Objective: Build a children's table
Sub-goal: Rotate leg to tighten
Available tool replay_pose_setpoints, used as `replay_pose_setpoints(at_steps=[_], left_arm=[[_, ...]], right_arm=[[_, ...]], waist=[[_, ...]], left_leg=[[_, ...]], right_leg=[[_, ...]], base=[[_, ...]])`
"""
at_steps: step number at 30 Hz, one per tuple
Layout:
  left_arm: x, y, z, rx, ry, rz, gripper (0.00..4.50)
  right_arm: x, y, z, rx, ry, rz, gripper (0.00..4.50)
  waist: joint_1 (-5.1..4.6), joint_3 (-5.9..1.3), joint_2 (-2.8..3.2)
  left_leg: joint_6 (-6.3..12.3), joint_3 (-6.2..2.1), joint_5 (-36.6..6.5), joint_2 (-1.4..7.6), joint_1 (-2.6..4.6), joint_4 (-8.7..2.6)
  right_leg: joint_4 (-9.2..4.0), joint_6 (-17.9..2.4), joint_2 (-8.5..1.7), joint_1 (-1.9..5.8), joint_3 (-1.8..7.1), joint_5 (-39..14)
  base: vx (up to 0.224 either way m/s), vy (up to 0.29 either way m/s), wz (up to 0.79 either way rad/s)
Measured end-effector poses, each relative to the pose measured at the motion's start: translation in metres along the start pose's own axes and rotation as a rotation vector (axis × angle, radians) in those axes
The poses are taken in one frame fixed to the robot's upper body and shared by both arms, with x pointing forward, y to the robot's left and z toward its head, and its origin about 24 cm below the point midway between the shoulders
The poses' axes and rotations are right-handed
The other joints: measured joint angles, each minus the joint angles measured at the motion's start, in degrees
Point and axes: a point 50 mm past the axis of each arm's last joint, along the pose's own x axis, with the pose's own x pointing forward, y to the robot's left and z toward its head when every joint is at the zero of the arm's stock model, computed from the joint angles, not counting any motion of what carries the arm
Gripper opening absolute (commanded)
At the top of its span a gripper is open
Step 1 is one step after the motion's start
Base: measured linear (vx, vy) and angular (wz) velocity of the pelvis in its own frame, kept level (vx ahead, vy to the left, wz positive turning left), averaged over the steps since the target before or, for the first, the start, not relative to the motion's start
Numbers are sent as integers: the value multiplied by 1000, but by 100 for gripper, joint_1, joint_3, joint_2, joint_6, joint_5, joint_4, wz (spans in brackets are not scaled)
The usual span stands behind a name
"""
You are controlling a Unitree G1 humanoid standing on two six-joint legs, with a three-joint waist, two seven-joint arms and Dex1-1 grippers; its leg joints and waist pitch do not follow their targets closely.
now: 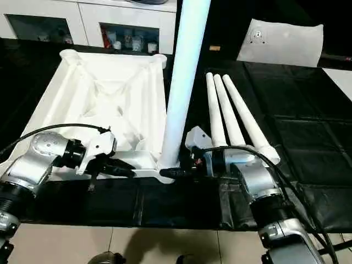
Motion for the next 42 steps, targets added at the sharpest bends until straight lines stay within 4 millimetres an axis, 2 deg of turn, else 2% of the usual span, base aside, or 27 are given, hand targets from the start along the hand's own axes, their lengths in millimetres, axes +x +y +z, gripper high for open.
replay_pose_setpoints(at_steps=[4,8,11,12,16,24,25,26,27,30,36,38,42], left_arm=[[0,0,0,-1,-3,0,0],[2,-2,-1,-39,-30,34,0],[7,-1,-2,-86,-51,104,0],[8,0,-1,-103,-56,133,0],[27,4,8,-219,-77,345,0],[61,10,32,-406,-211,639,0],[65,13,41,-421,-248,700,0],[67,15,43,-424,-233,729,0],[66,15,42,-430,-228,745,0],[65,15,43,-419,-219,764,0],[61,14,40,-349,-163,744,0],[55,13,38,-310,-138,730,0],[42,6,33,-230,-91,670,0]], right_arm=[[0,0,0,10,-4,2,275],[3,4,-2,63,-36,-31,270],[7,2,-4,94,-48,-105,268],[9,0,-4,104,-55,-145,268],[24,-14,-5,225,-129,-463,267],[51,-34,12,401,-212,-821,266],[69,-29,20,417,-229,-796,266],[81,-25,26,426,-250,-791,266],[84,-25,28,422,-244,-796,266],[86,-26,30,407,-241,-802,266],[88,-21,26,393,-252,-805,266],[86,-20,25,385,-252,-795,315],[77,-15,13,383,-234,-759,351]], waist=[[0,0,0],[14,0,0],[-22,0,-2],[-36,0,-2],[-213,0,3],[-268,3,3],[-348,-2,-37],[-399,-6,-52],[-406,-5,-50],[-330,-5,-50],[-326,-4,-49],[-323,-4,-49],[-307,-3,-46]], left_leg=[[0,1,0,0,0,0],[0,2,0,0,1,-1],[0,3,1,1,8,10],[-1,3,1,1,10,10],[-2,12,2,-4,19,12],[1,17,0,-1,-22,6],[0,21,0,11,-34,1],[2,22,1,31,-39,4],[15,22,10,36,-46,0],[21,25,15,53,-50,-8],[-9,32,-3,53,-41,0],[-11,32,-1,53,-34,1],[-12,32,-1,53,-34,1]], right_leg=[[0,0,0,0,0,0],[0,0,0,0,0,0],[10,-16,0,1,3,9],[10,-19,0,2,4,12],[4,-3,-4,-2,16,2],[0,-23,-1,-37,14,16],[-1,-22,11,-56,13,15],[-6,-22,26,-62,11,16],[-5,-21,28,-68,2,14],[-9,-18,37,-71,-9,9],[-9,-20,35,-61,-3,11],[-7,-20,35,-57,-3,13],[-5,-20,35,-55,-3,13]], base=[[0,0,0],[0,0,0],[0,0,0],[0,0,0],[0,0,0],[0,0,0],[0,0,0],[0,0,0],[0,0,0],[0,0,0],[0,0,0],[0,0,0],[0,0,0]])
